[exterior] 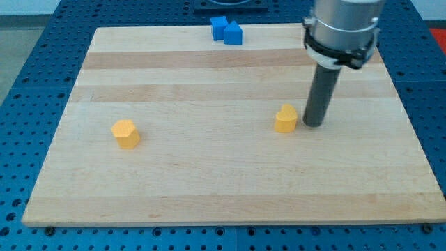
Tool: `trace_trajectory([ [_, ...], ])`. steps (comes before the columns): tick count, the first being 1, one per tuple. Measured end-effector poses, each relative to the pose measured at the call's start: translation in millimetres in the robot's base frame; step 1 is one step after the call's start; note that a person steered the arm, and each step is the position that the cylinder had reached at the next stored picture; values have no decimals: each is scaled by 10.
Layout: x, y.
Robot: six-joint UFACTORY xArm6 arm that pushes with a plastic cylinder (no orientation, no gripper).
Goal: Move the yellow heart into the blue blocks
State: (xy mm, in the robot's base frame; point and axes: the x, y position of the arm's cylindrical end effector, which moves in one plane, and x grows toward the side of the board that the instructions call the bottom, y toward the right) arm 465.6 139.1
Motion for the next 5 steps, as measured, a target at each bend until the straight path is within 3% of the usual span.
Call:
trace_trajectory([
  [1,70,-168],
  [3,-521,-718],
  [5,30,-249],
])
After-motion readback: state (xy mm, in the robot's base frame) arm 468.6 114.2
